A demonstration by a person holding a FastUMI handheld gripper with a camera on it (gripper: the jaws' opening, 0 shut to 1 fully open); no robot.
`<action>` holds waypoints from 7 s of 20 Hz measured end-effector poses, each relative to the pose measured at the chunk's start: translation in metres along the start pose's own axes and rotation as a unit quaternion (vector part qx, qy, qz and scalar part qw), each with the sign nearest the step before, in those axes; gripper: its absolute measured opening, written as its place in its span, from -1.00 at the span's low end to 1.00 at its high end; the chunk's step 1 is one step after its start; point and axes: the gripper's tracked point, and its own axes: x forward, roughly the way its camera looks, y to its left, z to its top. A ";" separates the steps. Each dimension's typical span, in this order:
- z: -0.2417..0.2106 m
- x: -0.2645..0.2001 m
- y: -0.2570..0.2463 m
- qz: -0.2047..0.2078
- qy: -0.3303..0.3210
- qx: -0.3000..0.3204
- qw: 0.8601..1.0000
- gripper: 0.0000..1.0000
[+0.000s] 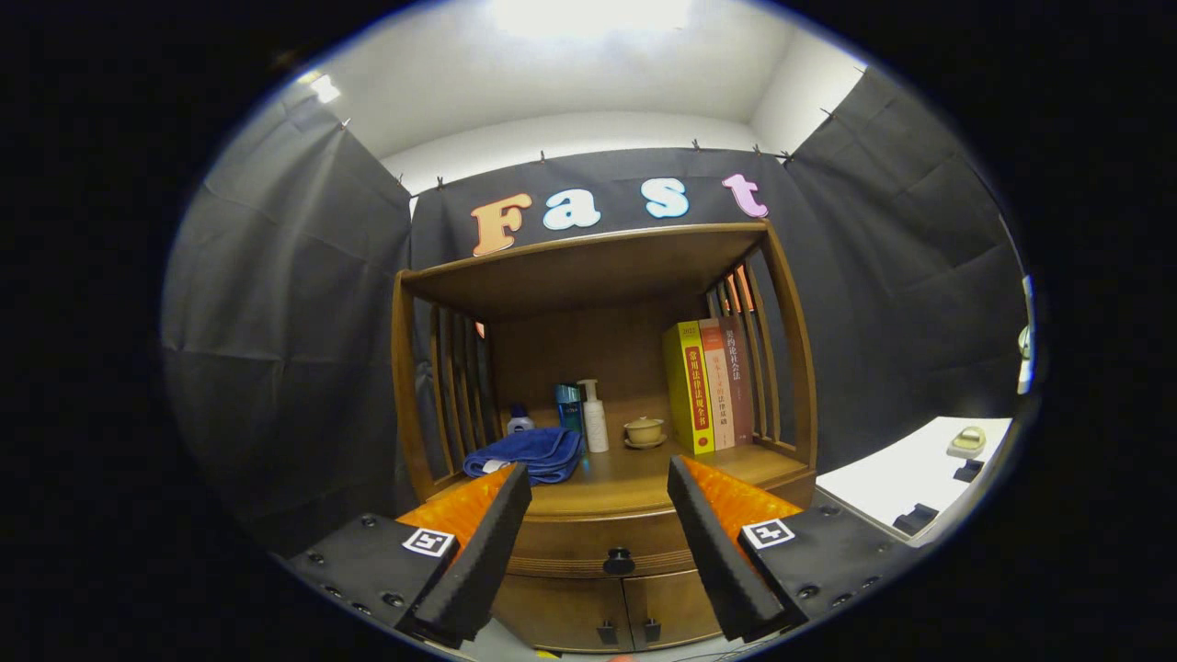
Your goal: Pull open the drawer, take out the items inside it, and place them on the countertop above the cabinet.
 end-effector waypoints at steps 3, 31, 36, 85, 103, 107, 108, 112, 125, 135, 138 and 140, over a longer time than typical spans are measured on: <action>-0.027 0.012 -0.012 -0.008 0.004 0.012 1.000 0.96; -0.241 0.137 -0.038 -0.054 0.128 -0.036 0.990 0.20; -0.242 0.138 -0.038 -0.053 0.140 -0.059 0.987 -0.21; -0.216 -0.017 -0.022 -0.048 0.152 -0.053 0.986 -0.43; -0.225 -0.010 -0.027 -0.045 0.121 -0.069 0.989 -0.05; -0.240 -0.020 -0.023 -0.030 0.148 -0.051 0.987 0.31; -0.237 -0.024 -0.024 -0.032 0.143 -0.046 0.988 0.42; -0.175 -0.048 -0.025 -0.031 0.101 -0.062 0.993 0.65; -0.025 0.114 -0.013 0.019 0.224 -0.102 0.969 0.78; -0.202 0.145 -0.031 -0.005 0.500 -0.088 0.861 0.84; -0.228 0.139 -0.041 -0.018 0.541 -0.094 0.835 0.84; -0.242 0.136 -0.042 -0.021 0.562 -0.100 0.821 0.84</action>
